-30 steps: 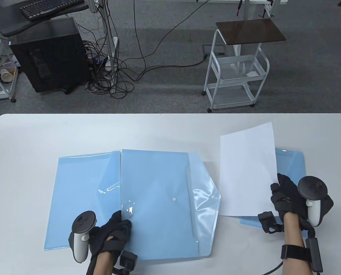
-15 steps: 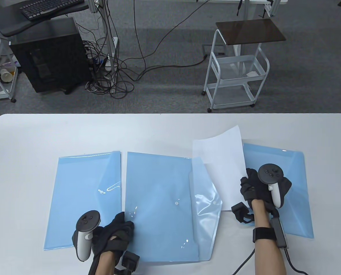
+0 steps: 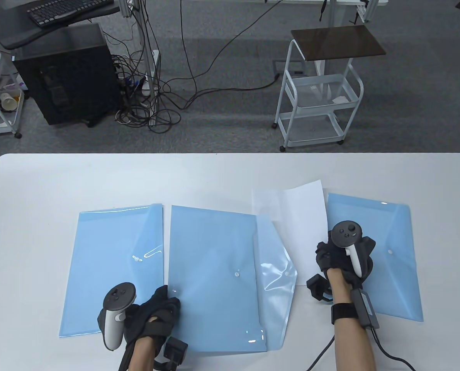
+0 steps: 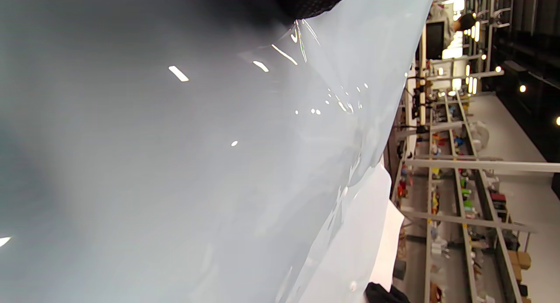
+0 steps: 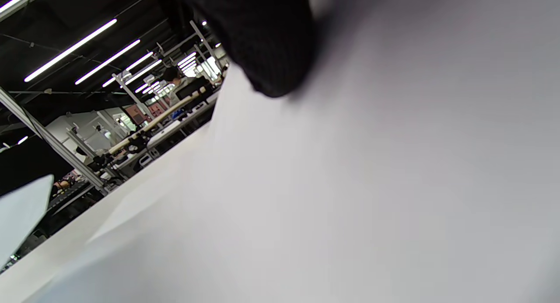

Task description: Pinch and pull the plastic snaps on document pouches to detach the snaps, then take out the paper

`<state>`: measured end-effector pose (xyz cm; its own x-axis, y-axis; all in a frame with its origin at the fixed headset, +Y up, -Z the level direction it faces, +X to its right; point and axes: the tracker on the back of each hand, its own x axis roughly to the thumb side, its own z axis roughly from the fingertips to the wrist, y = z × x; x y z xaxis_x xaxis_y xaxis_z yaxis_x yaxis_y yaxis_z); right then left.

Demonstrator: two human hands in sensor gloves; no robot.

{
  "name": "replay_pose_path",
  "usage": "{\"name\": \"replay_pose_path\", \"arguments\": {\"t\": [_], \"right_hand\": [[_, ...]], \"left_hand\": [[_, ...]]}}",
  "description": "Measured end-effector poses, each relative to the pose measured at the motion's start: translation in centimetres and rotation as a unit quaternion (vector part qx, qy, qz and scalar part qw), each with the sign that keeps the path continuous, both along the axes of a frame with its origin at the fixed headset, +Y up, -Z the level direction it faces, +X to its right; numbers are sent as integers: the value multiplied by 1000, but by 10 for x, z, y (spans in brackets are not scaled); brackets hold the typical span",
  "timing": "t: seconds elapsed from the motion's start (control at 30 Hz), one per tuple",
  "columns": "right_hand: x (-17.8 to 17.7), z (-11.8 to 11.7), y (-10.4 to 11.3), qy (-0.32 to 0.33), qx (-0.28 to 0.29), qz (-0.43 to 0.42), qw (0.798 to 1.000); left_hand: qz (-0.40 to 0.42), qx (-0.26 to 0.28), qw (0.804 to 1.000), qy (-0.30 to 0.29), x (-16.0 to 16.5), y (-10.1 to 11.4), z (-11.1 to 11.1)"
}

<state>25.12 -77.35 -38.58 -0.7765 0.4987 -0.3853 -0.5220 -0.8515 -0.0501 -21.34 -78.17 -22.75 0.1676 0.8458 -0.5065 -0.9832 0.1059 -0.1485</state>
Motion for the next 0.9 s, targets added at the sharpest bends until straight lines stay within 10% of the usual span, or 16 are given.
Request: {"name": "replay_pose_path", "arguments": {"t": [0.9], "right_hand": [[3, 18, 8, -17, 5, 59, 998]], "left_hand": [[13, 5, 1000, 4, 0, 0, 2]]}}
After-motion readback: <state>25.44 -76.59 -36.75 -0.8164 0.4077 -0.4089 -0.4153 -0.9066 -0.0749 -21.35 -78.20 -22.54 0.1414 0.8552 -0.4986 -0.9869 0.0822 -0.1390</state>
